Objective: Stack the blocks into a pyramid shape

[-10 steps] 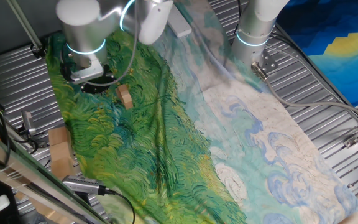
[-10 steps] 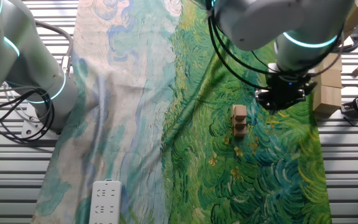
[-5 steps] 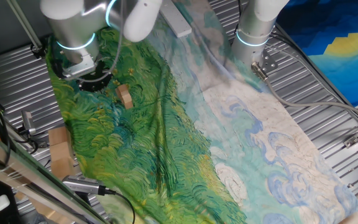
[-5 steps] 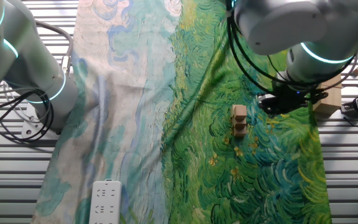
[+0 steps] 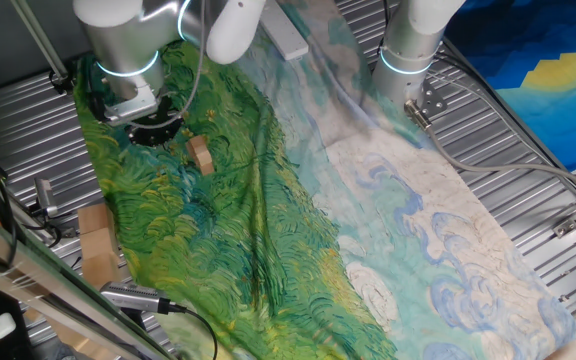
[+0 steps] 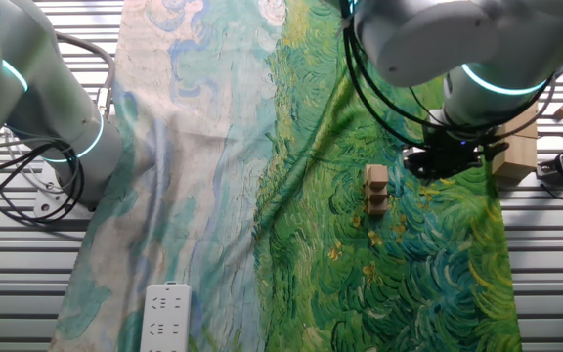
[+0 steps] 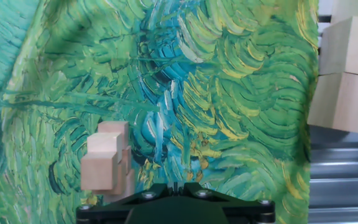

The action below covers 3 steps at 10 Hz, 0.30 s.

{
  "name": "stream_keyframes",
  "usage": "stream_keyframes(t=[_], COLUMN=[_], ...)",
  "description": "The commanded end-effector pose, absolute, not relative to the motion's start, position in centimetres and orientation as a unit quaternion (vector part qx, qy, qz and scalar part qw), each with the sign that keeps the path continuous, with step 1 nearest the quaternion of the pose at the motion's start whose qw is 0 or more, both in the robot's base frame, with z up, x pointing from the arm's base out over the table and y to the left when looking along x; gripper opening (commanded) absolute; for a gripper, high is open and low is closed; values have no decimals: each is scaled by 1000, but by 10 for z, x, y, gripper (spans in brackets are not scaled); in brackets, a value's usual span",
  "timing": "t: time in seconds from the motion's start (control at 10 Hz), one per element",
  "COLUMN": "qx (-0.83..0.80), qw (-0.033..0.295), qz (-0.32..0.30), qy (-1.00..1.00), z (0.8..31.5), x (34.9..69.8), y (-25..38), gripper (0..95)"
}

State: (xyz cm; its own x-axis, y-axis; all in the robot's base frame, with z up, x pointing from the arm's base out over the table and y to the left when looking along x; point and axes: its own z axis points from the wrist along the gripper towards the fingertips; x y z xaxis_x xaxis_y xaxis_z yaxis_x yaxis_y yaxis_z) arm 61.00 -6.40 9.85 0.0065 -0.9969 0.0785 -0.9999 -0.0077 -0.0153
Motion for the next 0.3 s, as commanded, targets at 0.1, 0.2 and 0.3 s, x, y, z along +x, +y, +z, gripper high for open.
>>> stream_keyframes(t=[0.1,0.2,0.3], qx=[695,691,689], qw=[17,17,17], qz=[30,30,30], qy=[-719,-722,-724], z=[98,97,96], x=[611,612,613], y=[-64,-63,-61], gripper=[0,0,0])
